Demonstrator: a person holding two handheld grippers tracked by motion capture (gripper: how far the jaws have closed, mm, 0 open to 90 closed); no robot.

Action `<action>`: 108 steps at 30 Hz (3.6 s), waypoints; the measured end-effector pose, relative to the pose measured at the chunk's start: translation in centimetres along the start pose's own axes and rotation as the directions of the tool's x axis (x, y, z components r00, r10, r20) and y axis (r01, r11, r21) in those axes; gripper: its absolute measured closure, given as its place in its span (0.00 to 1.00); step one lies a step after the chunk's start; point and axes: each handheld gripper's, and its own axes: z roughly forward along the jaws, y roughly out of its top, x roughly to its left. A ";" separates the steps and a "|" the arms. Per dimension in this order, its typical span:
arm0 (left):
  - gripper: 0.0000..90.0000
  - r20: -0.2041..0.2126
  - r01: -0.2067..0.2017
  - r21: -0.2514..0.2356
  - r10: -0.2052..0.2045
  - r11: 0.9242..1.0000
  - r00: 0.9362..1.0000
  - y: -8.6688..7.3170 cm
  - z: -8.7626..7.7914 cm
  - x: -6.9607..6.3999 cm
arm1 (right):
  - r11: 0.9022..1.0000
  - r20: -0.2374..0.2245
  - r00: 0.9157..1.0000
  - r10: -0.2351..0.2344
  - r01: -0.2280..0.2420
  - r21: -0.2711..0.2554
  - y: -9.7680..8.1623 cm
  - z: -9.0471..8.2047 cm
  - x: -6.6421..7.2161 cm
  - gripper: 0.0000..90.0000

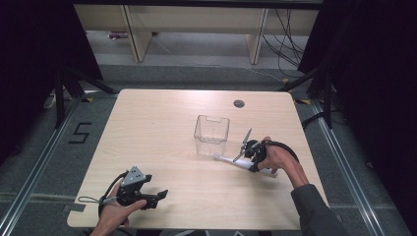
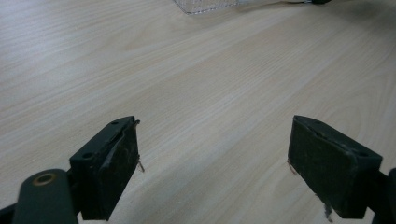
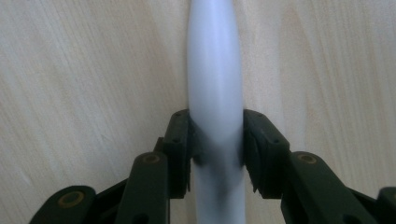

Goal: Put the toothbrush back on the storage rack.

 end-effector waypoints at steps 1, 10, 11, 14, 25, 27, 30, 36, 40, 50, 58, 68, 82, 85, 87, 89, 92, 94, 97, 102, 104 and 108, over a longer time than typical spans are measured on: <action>0.17 0.000 0.000 -0.001 0.000 1.000 1.000 0.0 0.0 0.0 | 1.000 -0.007 1.000 -0.006 0.006 0.002 0.0 0.0 -0.1 0.72; 0.17 -0.002 -0.008 0.010 0.008 1.000 1.000 0.0 0.0 0.0 | 1.000 -0.023 1.000 -0.020 0.020 0.009 0.0 0.1 -0.1 0.73; 0.17 -0.002 -0.009 0.011 0.009 1.000 1.000 0.0 0.0 0.0 | 1.000 -0.024 1.000 -0.002 0.003 0.021 0.1 0.0 0.1 0.73; 0.17 -0.001 -0.003 0.003 0.003 1.000 1.000 0.0 0.0 0.0 | 0.999 -0.017 1.000 -0.006 0.007 0.032 0.2 0.0 0.2 0.73; 0.17 0.001 -0.004 0.008 0.004 1.000 1.000 0.0 0.0 0.0 | 0.999 -0.020 0.999 -0.034 0.035 0.031 0.2 0.0 0.0 0.73; 0.17 -0.001 -0.003 0.001 0.003 1.000 1.000 0.0 0.0 0.0 | 0.998 -0.021 0.998 -0.062 0.062 0.005 0.0 -0.2 0.0 0.73; 0.17 -0.002 -0.009 0.012 0.009 1.000 1.000 0.0 0.0 0.0 | 1.000 -0.014 1.000 -0.002 0.003 0.030 -0.1 -0.7 0.4 0.73; 0.17 -0.003 -0.003 0.003 0.003 1.000 1.000 0.0 0.0 0.0 | 0.998 -0.035 0.998 -0.049 0.048 -0.046 -0.4 -1.8 1.1 0.73; 0.17 -0.002 -0.010 0.010 0.010 1.000 1.000 0.0 -0.1 0.2 | 0.987 -0.037 0.997 -0.066 0.060 -0.147 -0.6 -2.8 1.9 0.73; 0.17 0.003 0.022 -0.009 -0.022 1.000 1.000 0.0 0.0 0.1 | 0.912 -0.034 0.998 -0.050 0.032 -0.408 -1.2 -4.3 2.8 0.73; 0.17 0.007 0.026 -0.015 -0.026 1.000 1.000 -0.1 0.1 0.1 | 0.856 -0.054 0.998 -0.031 -0.001 -0.517 -1.4 -5.3 2.9 0.73; 0.17 0.007 0.020 -0.010 -0.020 1.000 1.000 -0.1 0.0 0.1 | 0.748 -0.060 0.997 0.044 -0.073 -0.659 -1.8 -6.3 2.0 0.74; 0.17 0.012 0.024 -0.011 -0.024 1.000 1.000 0.0 0.1 0.1 | 0.500 -0.086 0.971 0.223 -0.190 -0.845 -1.2 -8.0 0.4 0.74; 0.17 0.012 0.025 -0.011 -0.025 1.000 1.000 0.0 0.1 0.1 | 0.454 -0.119 0.969 0.218 -0.209 -0.866 -0.7 -8.1 0.3 0.74; 0.17 0.012 0.024 -0.011 -0.023 1.000 1.000 0.0 0.0 0.1 | 0.427 -0.110 0.966 0.233 -0.204 -0.881 -0.3 -8.4 0.3 0.74; 0.17 0.010 0.019 -0.007 -0.019 1.000 1.000 0.0 0.0 0.1 | 0.408 -0.127 0.966 0.227 -0.213 -0.888 0.2 -8.6 0.2 0.74; 0.17 0.009 0.024 -0.014 -0.024 1.000 1.000 0.0 0.0 0.0 | 0.388 -0.127 0.962 0.243 -0.216 -0.896 1.1 -8.9 0.1 0.74; 0.17 0.001 0.025 -0.015 -0.025 1.000 1.000 0.0 0.0 0.0 | 0.365 -0.130 0.961 0.245 -0.215 -0.906 2.2 -9.0 -0.3 0.74; 0.17 0.004 0.025 -0.015 -0.025 1.000 1.000 -0.1 0.0 0.0 | 0.359 -0.132 0.961 0.243 -0.215 -0.908 3.2 -9.0 -0.6 0.74; 0.17 0.009 0.022 -0.019 -0.022 1.000 1.000 -0.1 0.0 0.0 | 0.356 -0.128 0.958 0.257 -0.217 -0.909 4.5 -8.7 -1.1 0.74; 0.17 0.010 0.023 -0.022 -0.023 0.999 1.000 -0.1 0.0 0.0 | 0.357 -0.125 0.957 0.262 -0.216 -0.909 5.0 -8.4 -1.6 0.74; 0.17 0.010 0.021 -0.013 -0.021 1.000 1.000 -0.1 -0.1 0.0 | 0.362 -0.120 0.955 0.273 -0.217 -0.907 5.9 -7.7 -2.0 0.74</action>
